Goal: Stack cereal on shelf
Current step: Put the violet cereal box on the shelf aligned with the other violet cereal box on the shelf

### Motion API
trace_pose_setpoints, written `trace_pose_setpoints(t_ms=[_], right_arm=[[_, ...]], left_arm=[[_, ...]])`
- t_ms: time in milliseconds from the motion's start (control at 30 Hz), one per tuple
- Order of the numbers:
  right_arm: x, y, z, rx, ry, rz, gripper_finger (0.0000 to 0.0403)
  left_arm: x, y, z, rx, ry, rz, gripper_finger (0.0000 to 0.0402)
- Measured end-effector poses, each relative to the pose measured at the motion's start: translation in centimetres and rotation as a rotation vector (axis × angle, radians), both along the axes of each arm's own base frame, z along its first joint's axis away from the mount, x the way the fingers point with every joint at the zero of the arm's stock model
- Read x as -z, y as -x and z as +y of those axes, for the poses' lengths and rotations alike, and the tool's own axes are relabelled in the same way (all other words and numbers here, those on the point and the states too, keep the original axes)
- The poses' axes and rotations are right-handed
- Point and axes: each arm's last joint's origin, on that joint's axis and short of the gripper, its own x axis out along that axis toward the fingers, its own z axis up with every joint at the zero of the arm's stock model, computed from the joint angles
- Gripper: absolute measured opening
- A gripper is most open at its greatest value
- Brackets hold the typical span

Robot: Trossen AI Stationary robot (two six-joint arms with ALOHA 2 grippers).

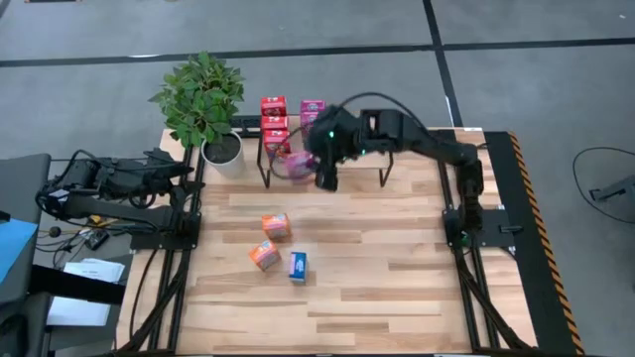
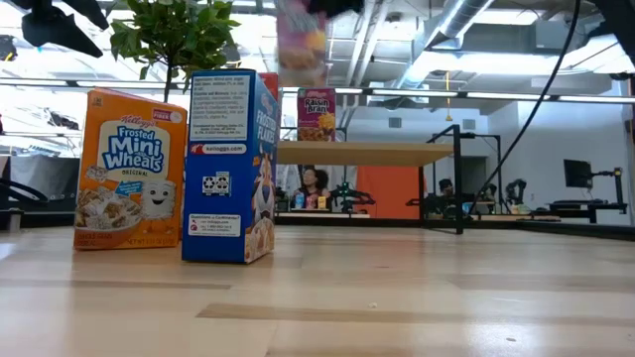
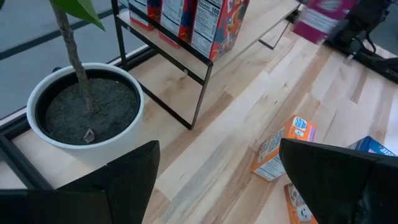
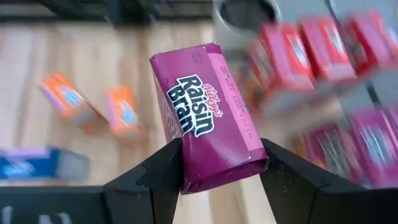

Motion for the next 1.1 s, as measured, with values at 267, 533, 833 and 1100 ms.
trace_pose_setpoints(t_ms=[267, 533, 833, 1100], right_arm=[[1.1, 1.4, -5.8, 0.083, 0.023, 0.111, 0.0221], [2.0, 2.6, -9.4, 0.028, -0.104, 0.111, 0.0215], [2.4, 5.0, -10.2, -0.028, -0.231, 0.236, 0.0221], [-1.0, 9.8, -9.5, -0.021, -0.251, 0.201, 0.0215]], left_arm=[[0.0, 0.0, 0.1, -0.012, -0.025, 0.007, 0.0321], [0.0, 0.1, 0.1, -0.035, -0.054, 0.013, 0.0321], [-0.1, 0.1, 0.2, -0.043, -0.058, 0.012, 0.0321], [-0.1, 0.1, 0.2, -0.058, -0.059, 0.007, 0.0321]])
